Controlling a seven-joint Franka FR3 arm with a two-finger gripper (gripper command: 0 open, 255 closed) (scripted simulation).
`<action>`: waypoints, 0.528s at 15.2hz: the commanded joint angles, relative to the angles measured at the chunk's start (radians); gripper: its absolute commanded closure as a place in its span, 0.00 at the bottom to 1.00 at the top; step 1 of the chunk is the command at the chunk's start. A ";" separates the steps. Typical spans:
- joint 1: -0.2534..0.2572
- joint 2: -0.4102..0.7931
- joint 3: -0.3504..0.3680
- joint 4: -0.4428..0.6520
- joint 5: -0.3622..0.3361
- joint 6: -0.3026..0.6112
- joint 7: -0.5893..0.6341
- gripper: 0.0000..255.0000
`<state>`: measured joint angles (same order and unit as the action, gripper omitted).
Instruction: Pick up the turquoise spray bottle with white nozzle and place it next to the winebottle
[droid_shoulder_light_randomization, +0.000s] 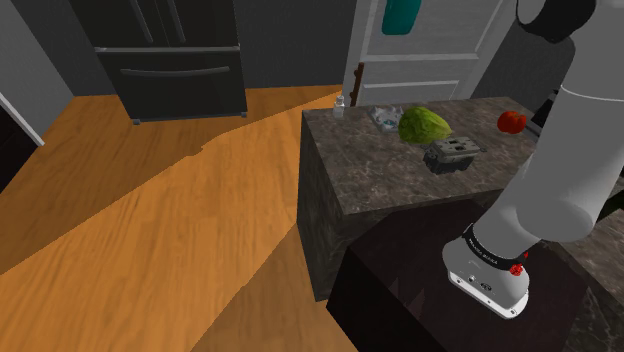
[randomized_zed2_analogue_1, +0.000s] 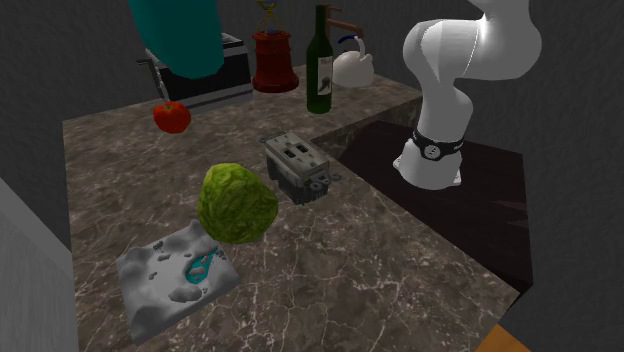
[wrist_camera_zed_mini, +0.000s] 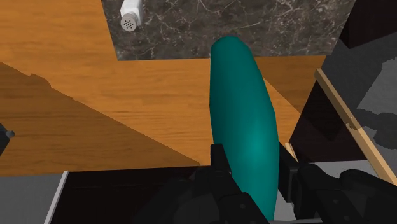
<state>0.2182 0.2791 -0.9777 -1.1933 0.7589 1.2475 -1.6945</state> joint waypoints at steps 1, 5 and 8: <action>-0.035 0.027 0.006 0.060 0.030 -0.040 0.011 1.00; 0.125 -0.199 -0.034 -0.157 -0.170 0.046 0.013 1.00; 0.183 -0.387 0.000 -0.285 -0.330 0.102 0.059 1.00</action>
<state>0.3723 -0.0243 -0.9957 -1.4138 0.5037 1.3164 -1.6562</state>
